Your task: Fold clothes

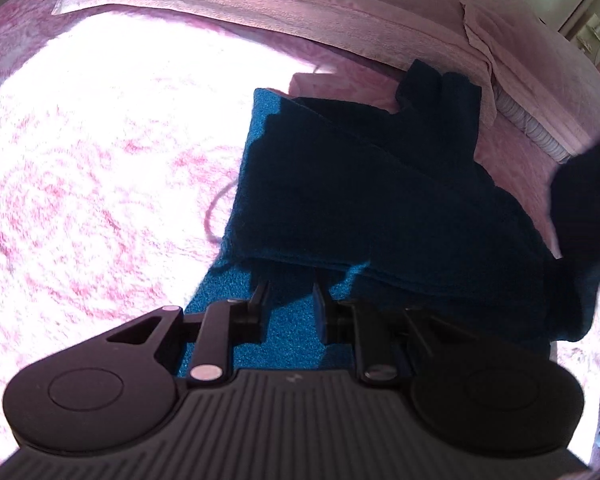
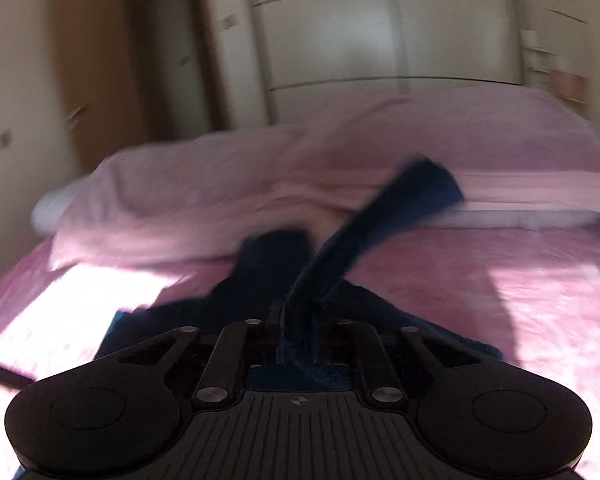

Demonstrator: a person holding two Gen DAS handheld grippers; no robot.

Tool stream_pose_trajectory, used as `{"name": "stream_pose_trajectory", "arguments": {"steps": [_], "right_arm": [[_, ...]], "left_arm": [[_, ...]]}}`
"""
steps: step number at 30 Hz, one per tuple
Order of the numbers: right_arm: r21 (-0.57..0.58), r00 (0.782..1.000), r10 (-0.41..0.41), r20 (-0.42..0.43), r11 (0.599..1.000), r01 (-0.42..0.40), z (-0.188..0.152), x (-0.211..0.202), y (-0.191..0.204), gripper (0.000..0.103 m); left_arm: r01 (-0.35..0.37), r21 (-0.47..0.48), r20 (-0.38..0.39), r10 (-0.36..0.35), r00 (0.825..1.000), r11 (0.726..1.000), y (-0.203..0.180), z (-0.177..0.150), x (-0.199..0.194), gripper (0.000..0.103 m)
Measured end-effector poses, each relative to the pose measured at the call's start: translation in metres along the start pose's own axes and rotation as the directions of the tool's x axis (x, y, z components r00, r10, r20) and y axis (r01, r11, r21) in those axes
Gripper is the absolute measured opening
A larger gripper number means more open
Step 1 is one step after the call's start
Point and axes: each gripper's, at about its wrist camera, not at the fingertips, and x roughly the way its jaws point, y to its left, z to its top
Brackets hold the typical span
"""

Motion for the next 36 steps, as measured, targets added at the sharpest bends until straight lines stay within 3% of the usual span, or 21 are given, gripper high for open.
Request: {"name": "stream_pose_trajectory", "arguments": {"steps": [1, 3, 6, 11, 15, 21, 22, 23, 24, 25, 27, 28, 29, 30, 32, 34, 36], "right_arm": [[-0.058, 0.997, 0.018, -0.074, 0.998, -0.022, -0.005, 0.017, 0.024, 0.078], [-0.131, 0.98, 0.055, -0.189, 0.988, -0.08, -0.023, 0.046, 0.059, 0.079], [-0.111, 0.944, 0.062, -0.325, 0.988, -0.104, -0.052, 0.064, 0.069, 0.079], [0.03, 0.892, -0.021, -0.452, 0.999, 0.039, -0.089, 0.049, 0.011, 0.079], [0.201, 0.897, -0.059, -0.438, 0.966, 0.161, -0.097, 0.034, -0.041, 0.079], [0.117, 0.898, -0.209, -0.388, 0.955, 0.273, -0.088, 0.047, -0.067, 0.079], [0.095, 0.898, -0.224, -0.378, 0.956, 0.278, -0.088, 0.051, -0.066, 0.079], [0.073, 0.9, -0.236, -0.366, 0.957, 0.281, -0.089, 0.054, -0.066, 0.079], [0.05, 0.902, -0.248, -0.354, 0.958, 0.283, -0.09, 0.058, -0.066, 0.079], [0.024, 0.902, -0.26, -0.343, 0.958, 0.285, -0.091, 0.061, -0.066, 0.078], [-0.038, 0.902, -0.283, -0.325, 0.957, 0.287, -0.095, 0.066, -0.067, 0.059], [-0.064, 0.901, -0.294, -0.318, 0.955, 0.289, -0.095, 0.068, -0.067, 0.043], [-0.077, 0.9, -0.302, -0.313, 0.953, 0.293, -0.093, 0.068, -0.065, 0.033], [-0.078, 0.902, -0.306, -0.305, 0.952, 0.297, -0.093, 0.068, -0.067, 0.032], [-0.075, 0.902, -0.308, -0.302, 0.951, 0.299, -0.099, 0.066, -0.071, 0.032], [-0.073, 0.894, -0.307, -0.327, 0.951, 0.3, -0.103, 0.067, -0.073, 0.032], [-0.071, 0.886, -0.306, -0.349, 0.951, 0.301, -0.106, 0.067, -0.075, 0.032]], "left_arm": [[0.003, -0.014, -0.003, -0.003, 1.0, 1.0, 0.004, -0.002, -0.001, 0.018], [0.011, -0.041, -0.013, -0.011, 1.0, 0.999, 0.012, -0.006, 0.0, 0.018], [0.06, -0.085, -0.028, -0.062, 0.998, 0.995, 0.018, -0.009, 0.008, 0.025], [0.155, -0.19, 0.002, -0.158, 0.988, 0.969, 0.022, 0.006, 0.024, 0.028], [0.197, -0.224, 0.055, -0.189, 0.98, 0.954, 0.016, 0.025, 0.04, 0.037], [0.246, -0.257, 0.133, -0.218, 0.967, 0.935, 0.006, 0.052, 0.063, 0.04], [0.255, -0.262, 0.146, -0.222, 0.964, 0.931, 0.004, 0.056, 0.067, 0.035], [0.263, -0.267, 0.159, -0.227, 0.961, 0.927, 0.002, 0.061, 0.071, 0.016], [0.271, -0.271, 0.172, -0.231, 0.958, 0.923, 0.0, 0.065, 0.075, 0.008], [0.28, -0.276, 0.185, -0.235, 0.954, 0.92, -0.002, 0.069, 0.079, 0.008], [0.295, -0.261, 0.223, -0.24, 0.945, 0.919, -0.006, 0.076, 0.079, 0.007], [0.29, -0.198, 0.267, -0.233, 0.935, 0.936, -0.008, 0.072, 0.06, 0.007], [0.271, -0.134, 0.31, -0.22, 0.925, 0.953, -0.009, 0.068, 0.043, 0.007], [0.245, -0.091, 0.338, -0.202, 0.919, 0.965, -0.007, 0.064, 0.031, 0.007], [0.183, -0.084, 0.324, -0.146, 0.935, 0.98, 0.007, 0.054, 0.026, 0.007], [0.141, -0.115, 0.228, -0.112, 0.967, 0.983, 0.023, 0.043, 0.047, 0.008], [0.09, -0.103, 0.155, -0.074, 0.985, 0.991, 0.027, 0.033, 0.068, 0.01]]}}
